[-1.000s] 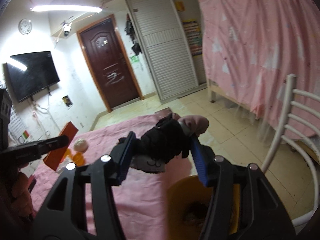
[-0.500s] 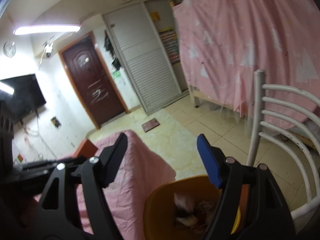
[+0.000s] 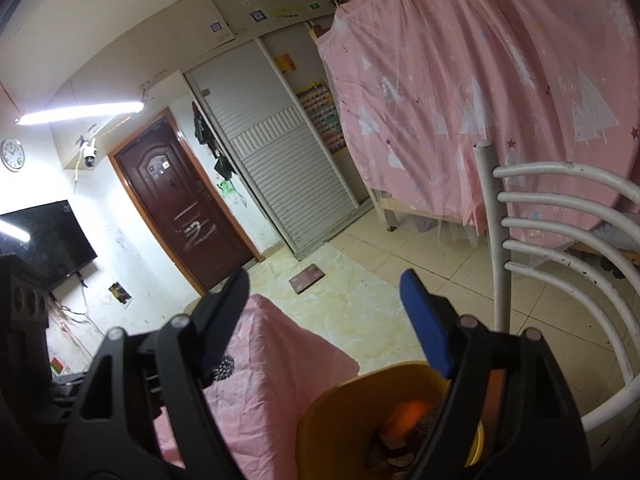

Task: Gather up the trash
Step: 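Open both tools over the yellow bin to drop the items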

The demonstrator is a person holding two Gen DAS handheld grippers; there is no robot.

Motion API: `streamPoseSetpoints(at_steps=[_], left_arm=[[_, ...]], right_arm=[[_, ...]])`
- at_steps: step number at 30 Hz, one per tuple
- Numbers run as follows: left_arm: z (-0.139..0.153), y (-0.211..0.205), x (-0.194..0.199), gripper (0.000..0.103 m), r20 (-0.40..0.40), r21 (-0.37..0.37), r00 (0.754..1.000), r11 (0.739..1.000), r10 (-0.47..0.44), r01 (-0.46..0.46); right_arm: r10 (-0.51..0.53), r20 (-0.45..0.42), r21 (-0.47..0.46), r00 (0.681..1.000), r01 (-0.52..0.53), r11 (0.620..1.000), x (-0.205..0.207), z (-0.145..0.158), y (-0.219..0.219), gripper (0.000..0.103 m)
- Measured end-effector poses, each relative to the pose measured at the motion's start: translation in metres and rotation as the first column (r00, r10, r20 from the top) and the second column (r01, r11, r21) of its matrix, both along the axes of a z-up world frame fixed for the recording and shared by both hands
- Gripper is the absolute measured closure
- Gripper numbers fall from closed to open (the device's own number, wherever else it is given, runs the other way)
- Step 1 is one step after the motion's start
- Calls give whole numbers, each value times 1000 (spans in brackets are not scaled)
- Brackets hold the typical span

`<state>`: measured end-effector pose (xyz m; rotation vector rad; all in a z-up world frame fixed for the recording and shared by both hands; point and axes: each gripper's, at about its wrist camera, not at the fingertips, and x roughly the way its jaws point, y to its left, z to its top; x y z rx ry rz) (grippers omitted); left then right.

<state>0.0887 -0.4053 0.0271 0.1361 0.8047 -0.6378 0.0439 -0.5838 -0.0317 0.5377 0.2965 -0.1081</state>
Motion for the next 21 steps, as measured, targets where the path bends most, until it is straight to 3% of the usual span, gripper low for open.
streamPoseSetpoints(at_steps=[21], left_arm=[[19,62,8,71,33,-26,992,993,118,-117]], right_arm=[[93,-25,-65,995,-95,993,22,8,50,24]])
